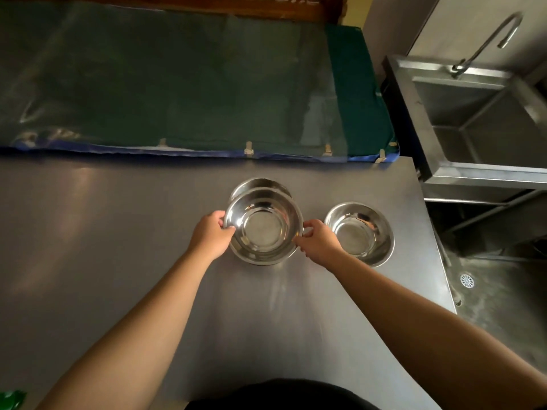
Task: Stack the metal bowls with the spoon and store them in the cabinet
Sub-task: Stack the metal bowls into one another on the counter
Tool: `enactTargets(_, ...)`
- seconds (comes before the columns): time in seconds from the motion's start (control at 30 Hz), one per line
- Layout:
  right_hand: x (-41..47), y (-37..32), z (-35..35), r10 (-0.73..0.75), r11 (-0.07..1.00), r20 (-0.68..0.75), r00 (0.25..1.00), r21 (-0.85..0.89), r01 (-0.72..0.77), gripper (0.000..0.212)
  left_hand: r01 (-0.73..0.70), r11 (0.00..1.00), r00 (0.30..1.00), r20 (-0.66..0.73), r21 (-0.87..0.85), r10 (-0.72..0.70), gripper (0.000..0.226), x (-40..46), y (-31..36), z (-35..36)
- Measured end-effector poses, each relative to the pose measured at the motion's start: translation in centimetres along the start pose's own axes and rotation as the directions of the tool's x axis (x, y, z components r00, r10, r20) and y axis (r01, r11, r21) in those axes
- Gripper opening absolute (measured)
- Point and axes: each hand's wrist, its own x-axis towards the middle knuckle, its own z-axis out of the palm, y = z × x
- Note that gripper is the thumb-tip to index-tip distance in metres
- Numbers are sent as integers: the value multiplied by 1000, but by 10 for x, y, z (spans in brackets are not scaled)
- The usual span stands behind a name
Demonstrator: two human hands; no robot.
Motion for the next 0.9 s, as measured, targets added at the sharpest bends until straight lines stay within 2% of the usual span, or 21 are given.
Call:
enactTargets(0.13,28,-12,1,26,999,-22,999,21,-26,49,1,1000,1000,16,26,-1,37,33,8,0)
enactTargets(0.3,61,-21,4,48,999,-30,998,18,-48,48,7,999,1000,19,41,-8,28,67,13,2)
enactTargets(0.43,79,-20,8,39,998,-54,998,-50,-41,49,14,998,1000,9,55,-14,26,84,10,8)
enactTargets(0.63,94,-9,20,30,998,-72,997,-57,-34,51,27,995,1000,11,100,-29,36,92,-1,19)
enactTargets(0.9,93,0,29,60,998,-41,997,26,-59,49,27,987,1000,11,161,-29,13,85,-6,22)
